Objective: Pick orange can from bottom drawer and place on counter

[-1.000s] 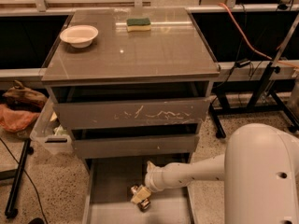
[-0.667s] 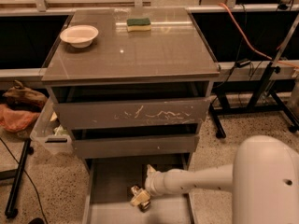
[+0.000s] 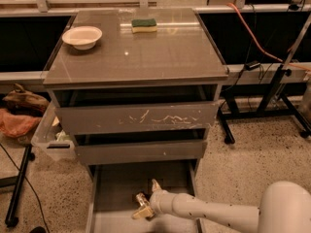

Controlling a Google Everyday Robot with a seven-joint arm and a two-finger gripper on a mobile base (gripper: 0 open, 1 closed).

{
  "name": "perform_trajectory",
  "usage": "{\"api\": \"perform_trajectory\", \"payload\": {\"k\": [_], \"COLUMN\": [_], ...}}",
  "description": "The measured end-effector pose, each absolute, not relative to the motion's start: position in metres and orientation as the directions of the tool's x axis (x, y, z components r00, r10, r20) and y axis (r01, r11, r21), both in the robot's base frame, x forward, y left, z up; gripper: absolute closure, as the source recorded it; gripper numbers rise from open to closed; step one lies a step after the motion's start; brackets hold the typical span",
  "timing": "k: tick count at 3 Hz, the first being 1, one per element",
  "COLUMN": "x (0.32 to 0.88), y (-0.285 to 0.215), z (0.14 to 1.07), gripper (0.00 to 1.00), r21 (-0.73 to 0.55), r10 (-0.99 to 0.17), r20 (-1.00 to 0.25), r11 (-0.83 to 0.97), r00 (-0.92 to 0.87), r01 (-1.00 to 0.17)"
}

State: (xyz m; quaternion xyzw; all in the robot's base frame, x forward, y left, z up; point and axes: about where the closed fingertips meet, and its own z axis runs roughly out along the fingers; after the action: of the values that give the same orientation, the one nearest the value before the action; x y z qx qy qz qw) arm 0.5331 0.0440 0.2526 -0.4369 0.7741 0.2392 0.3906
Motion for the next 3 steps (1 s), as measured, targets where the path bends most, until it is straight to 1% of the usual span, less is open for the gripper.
{"api": "perform_trajectory", "payload": {"k": [1,3], "x": [0.536,0.546], "y": [0.054,0.082], "z": [0.236,0.216], "gripper": [0.00,0.00], "r21": [0.045,0.006], "r10": [-0.473,-0.532], "r20": [-0.822,-0.803], "r11": [0.501,0.444], "r00": [-0.317,-0.269], "r01": [-0.864,-0.896]}}
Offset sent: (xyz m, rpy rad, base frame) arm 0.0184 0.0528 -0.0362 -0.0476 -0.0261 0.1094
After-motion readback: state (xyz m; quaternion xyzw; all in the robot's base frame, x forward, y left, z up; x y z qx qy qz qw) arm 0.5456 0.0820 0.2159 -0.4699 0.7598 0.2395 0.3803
